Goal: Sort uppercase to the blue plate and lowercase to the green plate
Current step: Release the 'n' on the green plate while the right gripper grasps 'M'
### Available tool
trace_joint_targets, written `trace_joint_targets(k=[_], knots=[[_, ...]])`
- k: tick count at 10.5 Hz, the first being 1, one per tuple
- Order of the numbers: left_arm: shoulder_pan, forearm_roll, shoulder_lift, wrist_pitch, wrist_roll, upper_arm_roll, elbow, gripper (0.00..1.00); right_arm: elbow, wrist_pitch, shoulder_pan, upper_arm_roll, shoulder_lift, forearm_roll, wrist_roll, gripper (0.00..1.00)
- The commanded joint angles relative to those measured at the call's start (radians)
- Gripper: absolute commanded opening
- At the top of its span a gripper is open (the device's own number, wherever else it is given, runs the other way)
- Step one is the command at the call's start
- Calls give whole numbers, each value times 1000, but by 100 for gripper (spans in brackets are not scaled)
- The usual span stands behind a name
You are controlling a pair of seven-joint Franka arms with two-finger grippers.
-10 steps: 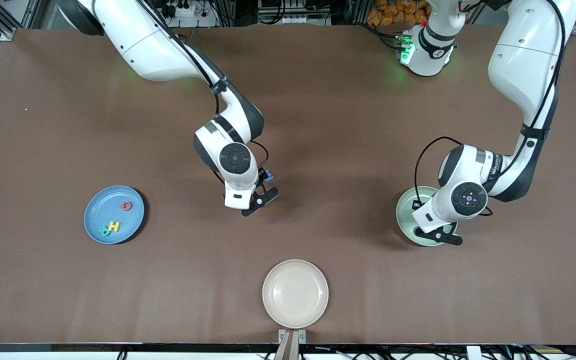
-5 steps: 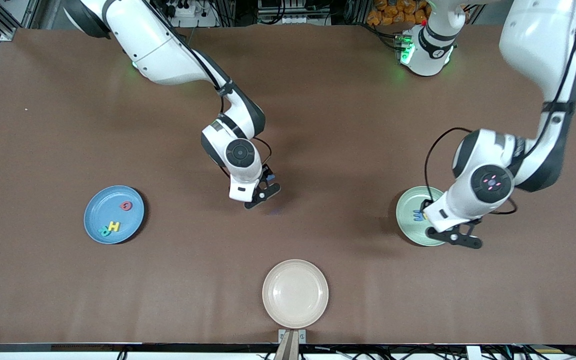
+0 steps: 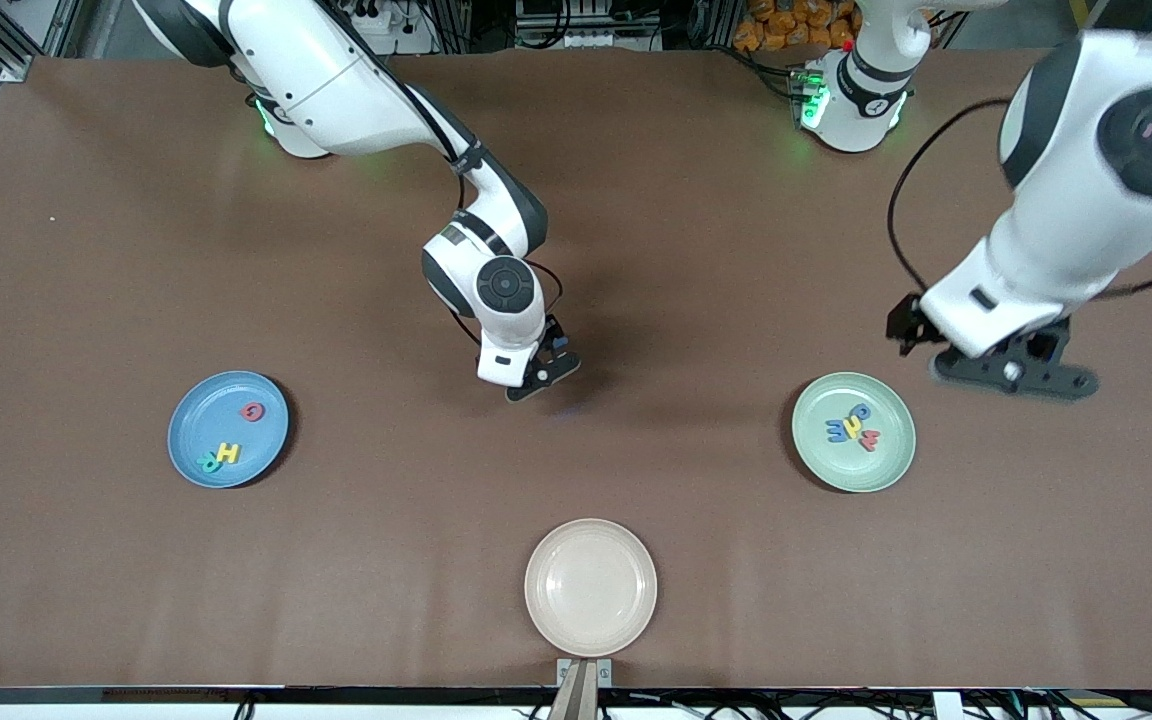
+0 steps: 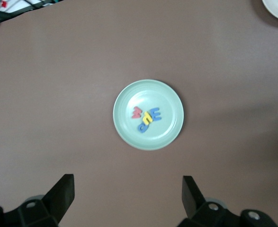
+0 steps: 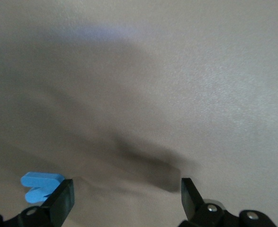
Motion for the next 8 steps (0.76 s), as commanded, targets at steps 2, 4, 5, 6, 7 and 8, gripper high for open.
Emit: trace_joint_targets(k=[2,4,5,6,7,8], knots=[[42,-175,-105,-75,23,81,-23,100,-20,-5,2,44,-35,11,9,100],[109,-176,-142,-111,22,30,-27,100,-19,10,26,50,-30,11,12,100],[132,-176,-150,-123,22,18,-29,100,-19,15,48,49,-29,9,27,100],[133,-176,-162,-132,22,19,-37,100,-19,18,69,49,-27,9,61,100],[124,-164,-165,-131,22,28,-35,100,-20,30,82,47,-24,8,73,100],[120,-159,-167,-132,26,35,-35,100,-23,38,82,45,-23,-2,73,100]])
